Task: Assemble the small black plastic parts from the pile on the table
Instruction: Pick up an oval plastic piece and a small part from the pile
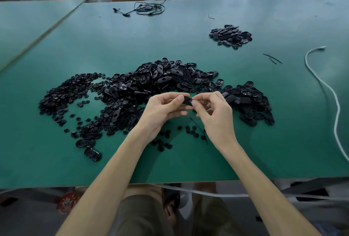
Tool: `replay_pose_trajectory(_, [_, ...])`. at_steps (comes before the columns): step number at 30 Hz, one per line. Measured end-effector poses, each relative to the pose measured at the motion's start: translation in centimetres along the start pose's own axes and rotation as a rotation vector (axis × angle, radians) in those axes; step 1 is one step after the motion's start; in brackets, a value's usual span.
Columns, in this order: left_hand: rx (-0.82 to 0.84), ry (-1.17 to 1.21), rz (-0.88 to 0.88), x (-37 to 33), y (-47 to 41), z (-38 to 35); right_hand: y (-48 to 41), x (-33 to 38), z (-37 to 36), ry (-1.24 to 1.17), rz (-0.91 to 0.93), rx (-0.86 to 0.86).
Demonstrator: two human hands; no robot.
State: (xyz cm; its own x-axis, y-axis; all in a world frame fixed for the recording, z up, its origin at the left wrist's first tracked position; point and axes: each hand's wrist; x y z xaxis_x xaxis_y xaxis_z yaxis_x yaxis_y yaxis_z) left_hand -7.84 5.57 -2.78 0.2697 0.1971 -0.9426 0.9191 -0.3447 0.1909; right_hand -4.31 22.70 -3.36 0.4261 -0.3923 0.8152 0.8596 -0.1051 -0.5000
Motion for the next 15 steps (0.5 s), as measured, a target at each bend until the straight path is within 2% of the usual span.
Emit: replay_pose_trajectory(15, [0.036, -0.006, -0.007, 0.05, -0.05, 0.04, 0.0, 0.07, 0.12, -0.001, 0.014, 0.009])
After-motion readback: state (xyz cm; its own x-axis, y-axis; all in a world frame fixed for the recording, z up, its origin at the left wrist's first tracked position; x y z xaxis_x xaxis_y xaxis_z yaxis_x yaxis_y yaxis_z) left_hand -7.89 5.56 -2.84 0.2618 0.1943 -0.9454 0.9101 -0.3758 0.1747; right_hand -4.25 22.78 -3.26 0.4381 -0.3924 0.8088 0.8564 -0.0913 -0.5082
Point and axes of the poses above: each hand's wrist, its own y-axis away from the middle knuckle, its own z-axis out of the back of the hand, x = y × z, and after that the axes turned 9 degrees about z, right-handed
